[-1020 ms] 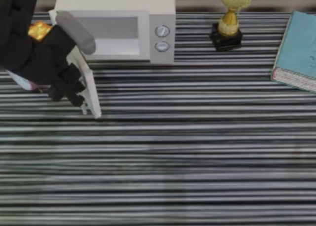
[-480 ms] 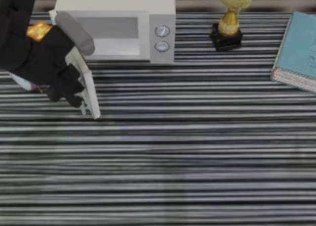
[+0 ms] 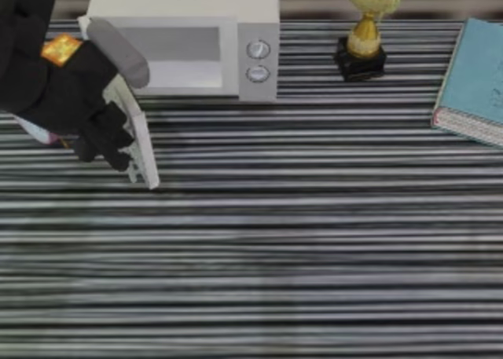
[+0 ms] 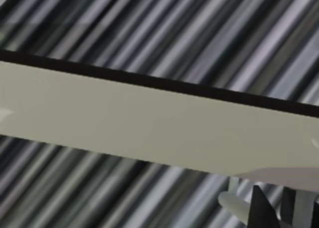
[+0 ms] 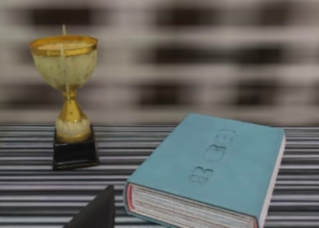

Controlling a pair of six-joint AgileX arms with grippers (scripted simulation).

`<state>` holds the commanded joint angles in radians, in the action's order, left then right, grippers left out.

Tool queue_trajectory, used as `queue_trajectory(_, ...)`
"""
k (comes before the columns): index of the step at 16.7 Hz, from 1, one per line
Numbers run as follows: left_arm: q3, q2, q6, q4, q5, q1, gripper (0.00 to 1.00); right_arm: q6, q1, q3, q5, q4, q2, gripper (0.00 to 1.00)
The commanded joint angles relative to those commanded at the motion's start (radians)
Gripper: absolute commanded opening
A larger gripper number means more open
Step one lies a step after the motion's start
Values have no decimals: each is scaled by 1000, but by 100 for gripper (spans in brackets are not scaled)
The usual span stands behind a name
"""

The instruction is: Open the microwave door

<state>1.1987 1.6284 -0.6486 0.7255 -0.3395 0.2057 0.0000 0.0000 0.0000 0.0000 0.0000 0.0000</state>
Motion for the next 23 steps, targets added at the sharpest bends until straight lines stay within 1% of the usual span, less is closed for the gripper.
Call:
queue_trajectory(10,-2,4,-3,2,-3,0,0,0,0,0,0,0,0,100)
queue_trajectory(13,8,6,-59,24,-21,-21,0,0,0,0,0,0,0,100)
queue_trajectory(19,23,15,-220,92,-80,-89,0,0,0,0,0,0,0,100)
queue_trajectory(23,25,15,-234,98,-86,-94,0,0,0,0,0,0,0,100)
